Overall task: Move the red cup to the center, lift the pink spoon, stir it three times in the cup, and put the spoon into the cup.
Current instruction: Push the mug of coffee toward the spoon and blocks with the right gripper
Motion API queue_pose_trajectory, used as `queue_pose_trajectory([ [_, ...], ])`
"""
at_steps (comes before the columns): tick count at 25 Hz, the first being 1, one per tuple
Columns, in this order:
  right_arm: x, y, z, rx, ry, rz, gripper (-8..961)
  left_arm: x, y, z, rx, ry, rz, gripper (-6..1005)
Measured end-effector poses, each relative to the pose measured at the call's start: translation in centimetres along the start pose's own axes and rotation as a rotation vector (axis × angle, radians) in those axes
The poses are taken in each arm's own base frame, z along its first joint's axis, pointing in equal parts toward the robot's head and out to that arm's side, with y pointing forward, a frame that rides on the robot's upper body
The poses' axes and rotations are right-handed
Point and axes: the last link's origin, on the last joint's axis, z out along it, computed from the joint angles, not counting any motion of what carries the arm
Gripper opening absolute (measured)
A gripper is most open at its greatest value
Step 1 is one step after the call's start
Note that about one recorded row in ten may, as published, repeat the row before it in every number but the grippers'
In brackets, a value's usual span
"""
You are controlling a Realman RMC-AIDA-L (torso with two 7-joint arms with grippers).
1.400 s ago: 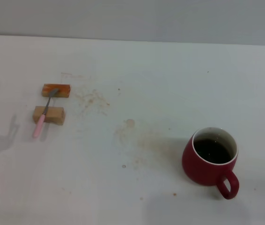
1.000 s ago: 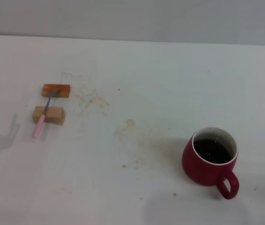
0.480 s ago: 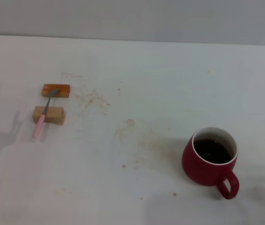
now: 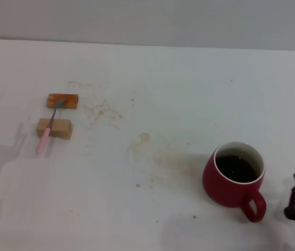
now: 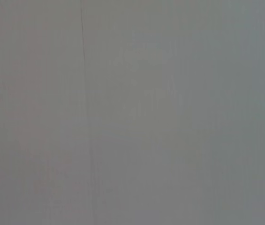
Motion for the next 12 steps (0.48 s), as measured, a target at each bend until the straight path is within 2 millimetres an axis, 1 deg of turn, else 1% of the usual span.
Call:
queue_pose_trajectory([
  [12,0.1,0.97,0.57,-0.065,0.012,0.002,0,0.08,0.07,0.2,-0.003,0.004,0.002,803],
])
